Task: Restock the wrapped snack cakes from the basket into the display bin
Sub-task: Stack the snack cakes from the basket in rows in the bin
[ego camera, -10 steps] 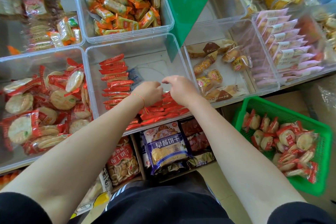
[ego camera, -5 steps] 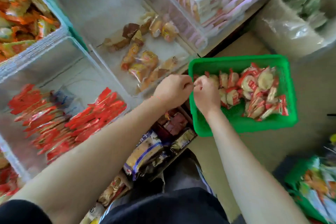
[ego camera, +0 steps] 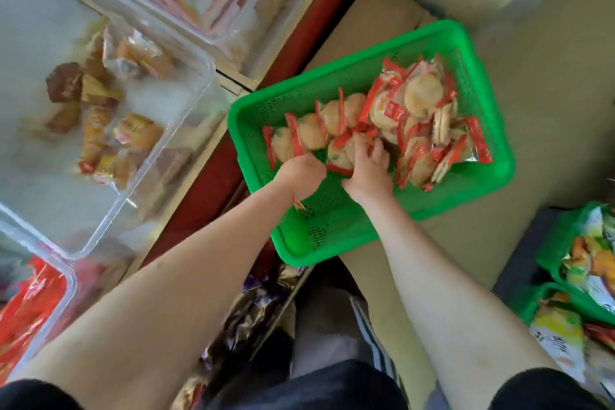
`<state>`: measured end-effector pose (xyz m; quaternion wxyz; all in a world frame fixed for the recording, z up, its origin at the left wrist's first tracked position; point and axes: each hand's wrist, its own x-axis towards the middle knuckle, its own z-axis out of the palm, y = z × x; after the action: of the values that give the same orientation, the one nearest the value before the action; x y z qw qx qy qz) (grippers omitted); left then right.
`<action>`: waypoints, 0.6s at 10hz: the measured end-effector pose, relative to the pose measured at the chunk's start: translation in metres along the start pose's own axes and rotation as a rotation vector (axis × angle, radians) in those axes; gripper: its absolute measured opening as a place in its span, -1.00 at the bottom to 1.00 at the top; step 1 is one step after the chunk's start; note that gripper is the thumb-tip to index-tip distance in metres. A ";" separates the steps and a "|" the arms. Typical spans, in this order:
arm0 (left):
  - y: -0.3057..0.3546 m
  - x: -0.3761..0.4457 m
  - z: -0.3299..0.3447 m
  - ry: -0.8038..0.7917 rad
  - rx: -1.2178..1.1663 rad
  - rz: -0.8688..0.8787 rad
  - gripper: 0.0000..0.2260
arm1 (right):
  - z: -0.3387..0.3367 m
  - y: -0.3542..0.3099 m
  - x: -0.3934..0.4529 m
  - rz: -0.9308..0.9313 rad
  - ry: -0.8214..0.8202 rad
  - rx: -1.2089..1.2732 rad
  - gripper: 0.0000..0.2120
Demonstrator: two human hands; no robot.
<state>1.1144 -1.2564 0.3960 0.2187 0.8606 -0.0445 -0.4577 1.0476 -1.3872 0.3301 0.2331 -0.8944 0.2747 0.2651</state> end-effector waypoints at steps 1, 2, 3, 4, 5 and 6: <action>-0.008 0.019 0.005 -0.046 -0.218 -0.159 -0.71 | 0.009 0.000 0.010 -0.024 0.049 -0.051 -0.08; -0.009 0.022 0.011 -0.094 -0.321 -0.218 -0.84 | 0.013 0.000 0.016 -0.039 0.091 -0.087 -0.07; -0.008 0.024 0.016 -0.135 -0.443 -0.311 -0.93 | 0.007 -0.001 0.020 -0.055 0.144 -0.154 -0.15; -0.007 0.024 0.021 -0.128 -0.482 -0.343 -0.87 | -0.001 -0.002 0.019 -0.089 0.166 -0.132 -0.27; -0.006 0.022 0.021 -0.093 -0.584 -0.347 -0.68 | -0.009 -0.003 0.012 -0.084 0.031 0.227 -0.51; -0.005 0.012 0.017 -0.086 -0.745 -0.273 -0.48 | -0.015 -0.004 -0.008 0.002 -0.232 0.750 -0.59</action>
<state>1.1067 -1.2608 0.3760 0.4508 0.7005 0.2302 -0.5031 1.0497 -1.3900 0.3468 0.5730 -0.7110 0.3252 0.2459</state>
